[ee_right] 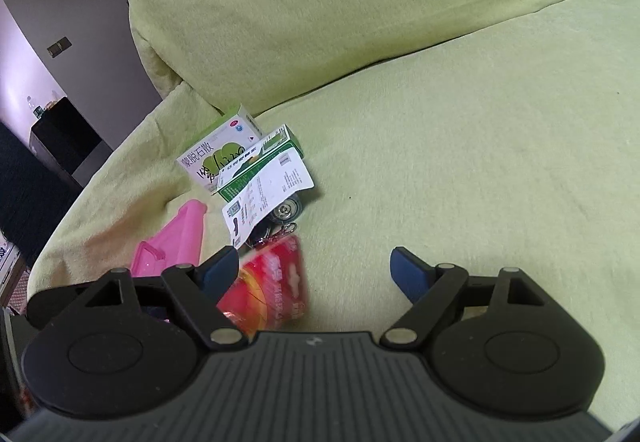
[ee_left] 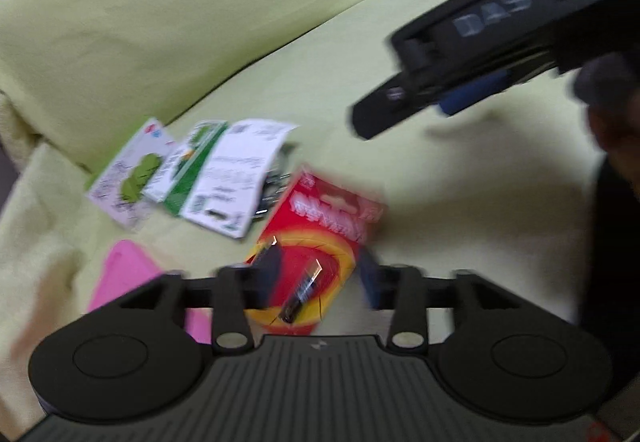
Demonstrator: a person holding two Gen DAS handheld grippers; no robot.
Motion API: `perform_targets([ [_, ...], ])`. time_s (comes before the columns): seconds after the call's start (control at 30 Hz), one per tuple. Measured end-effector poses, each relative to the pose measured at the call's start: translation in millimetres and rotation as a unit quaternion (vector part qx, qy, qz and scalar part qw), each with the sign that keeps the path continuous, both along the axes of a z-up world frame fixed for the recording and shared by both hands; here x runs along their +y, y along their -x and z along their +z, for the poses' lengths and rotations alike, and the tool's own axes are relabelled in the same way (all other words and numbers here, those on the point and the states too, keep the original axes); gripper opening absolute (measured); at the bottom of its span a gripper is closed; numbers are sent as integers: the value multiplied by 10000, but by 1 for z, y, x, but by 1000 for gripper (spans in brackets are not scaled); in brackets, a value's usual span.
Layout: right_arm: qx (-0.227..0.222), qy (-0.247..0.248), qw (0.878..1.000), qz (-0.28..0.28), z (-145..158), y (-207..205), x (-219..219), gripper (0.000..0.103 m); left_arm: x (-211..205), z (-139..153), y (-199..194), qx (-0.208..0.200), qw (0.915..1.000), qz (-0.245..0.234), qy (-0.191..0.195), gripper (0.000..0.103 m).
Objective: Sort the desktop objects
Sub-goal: 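Close the left tool on the red battery card, then lift the red battery card off the sofa with the left tool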
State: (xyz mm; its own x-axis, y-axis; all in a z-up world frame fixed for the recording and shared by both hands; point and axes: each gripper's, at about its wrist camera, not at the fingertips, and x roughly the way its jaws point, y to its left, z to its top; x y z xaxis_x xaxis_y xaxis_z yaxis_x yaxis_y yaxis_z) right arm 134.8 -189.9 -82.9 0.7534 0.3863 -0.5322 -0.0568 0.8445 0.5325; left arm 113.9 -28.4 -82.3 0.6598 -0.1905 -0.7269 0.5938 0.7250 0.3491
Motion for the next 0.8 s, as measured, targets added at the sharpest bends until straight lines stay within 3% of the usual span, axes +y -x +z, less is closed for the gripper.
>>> perform_targets([
  [0.13, 22, -52, 10000, 49, 1, 2, 0, 82, 13, 7, 2, 29, 9999, -57, 96, 60],
  [0.33, 94, -58, 9996, 268, 0, 3, 10, 82, 33, 1, -26, 375, 9987, -341, 111, 60],
  [0.7, 192, 66, 9986, 480, -5, 6, 14, 82, 47, -13, -71, 1156, 9878, -1008, 268, 80],
  [0.8, 244, 7, 9986, 462, -5, 4, 14, 82, 48, -13, -77, 1343, 9847, -1072, 301, 81],
])
